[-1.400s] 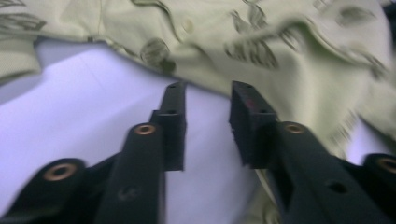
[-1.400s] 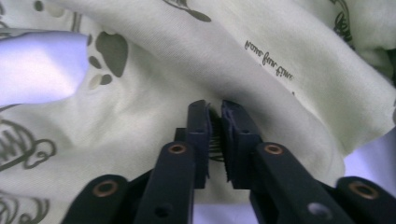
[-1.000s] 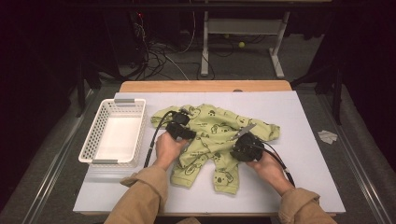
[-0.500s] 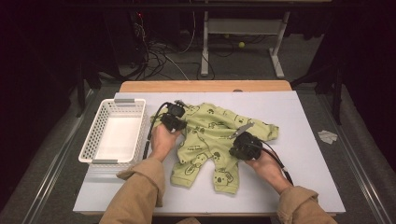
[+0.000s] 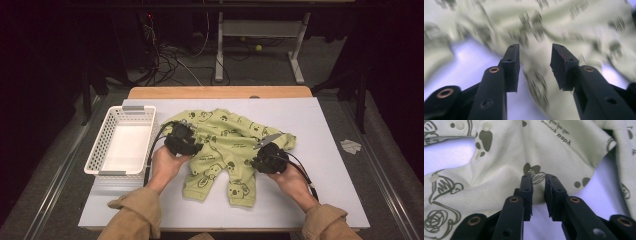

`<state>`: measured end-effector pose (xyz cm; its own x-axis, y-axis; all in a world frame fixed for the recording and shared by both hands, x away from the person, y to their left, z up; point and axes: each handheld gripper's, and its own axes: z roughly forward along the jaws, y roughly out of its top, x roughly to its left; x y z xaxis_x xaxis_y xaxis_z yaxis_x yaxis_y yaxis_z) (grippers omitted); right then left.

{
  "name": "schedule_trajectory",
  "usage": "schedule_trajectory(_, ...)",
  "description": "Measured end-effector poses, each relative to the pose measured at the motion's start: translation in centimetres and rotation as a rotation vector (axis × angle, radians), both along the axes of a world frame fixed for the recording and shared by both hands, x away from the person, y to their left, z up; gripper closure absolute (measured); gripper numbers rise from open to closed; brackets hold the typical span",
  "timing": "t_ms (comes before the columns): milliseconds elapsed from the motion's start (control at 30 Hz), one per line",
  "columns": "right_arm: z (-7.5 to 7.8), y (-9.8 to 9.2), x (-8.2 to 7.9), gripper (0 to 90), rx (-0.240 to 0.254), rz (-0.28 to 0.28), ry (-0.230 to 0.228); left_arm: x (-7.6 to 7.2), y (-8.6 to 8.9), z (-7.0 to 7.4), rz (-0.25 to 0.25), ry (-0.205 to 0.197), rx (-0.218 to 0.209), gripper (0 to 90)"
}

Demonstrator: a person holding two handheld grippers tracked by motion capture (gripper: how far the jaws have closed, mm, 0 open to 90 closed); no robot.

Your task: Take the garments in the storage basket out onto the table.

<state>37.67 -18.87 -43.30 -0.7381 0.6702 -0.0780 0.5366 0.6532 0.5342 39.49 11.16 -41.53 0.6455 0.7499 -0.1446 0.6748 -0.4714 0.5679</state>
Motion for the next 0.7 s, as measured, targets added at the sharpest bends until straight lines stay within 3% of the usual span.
schedule_trajectory(100,0.0,0.0,0.2,71.6,-0.011,-0.016,-0.004,-0.9,0.0,-1.0,-0.019,0.038,-0.007,53.9)
schedule_trajectory(233,-0.7,0.2,1.0,68.9,-0.029,-0.050,0.030,-0.1,-0.9,-2.5,-0.034,0.104,0.016,55.8)
schedule_trajectory(300,-1.2,0.3,1.5,72.2,-0.021,-0.044,0.048,0.6,-1.4,-3.3,-0.047,0.129,0.035,66.0)
schedule_trajectory(333,-1.1,0.4,1.6,77.2,-0.019,-0.044,0.051,0.8,-1.5,-3.4,-0.049,0.110,0.036,73.2)
schedule_trajectory(400,-1.1,0.6,1.9,88.3,-0.030,-0.026,0.055,1.5,-1.4,-3.4,-0.047,0.146,0.023,83.6)
schedule_trajectory(433,-1.1,0.8,1.9,90.0,-0.036,-0.025,0.059,1.7,-1.4,-3.3,-0.047,0.146,0.033,84.5)
schedule_trajectory(500,-0.9,1.1,2.1,90.0,-0.059,-0.013,0.055,2.0,-1.4,-2.9,-0.030,0.105,0.073,85.2)
schedule_trajectory(633,-0.6,1.4,2.8,90.0,-0.078,-0.017,0.005,3.0,-0.7,-1.7,0.036,0.017,0.074,85.3)
schedule_trajectory(700,-0.3,1.4,3.5,90.0,-0.066,-0.036,-0.012,3.6,-0.5,-1.6,0.048,0.004,0.076,85.1)
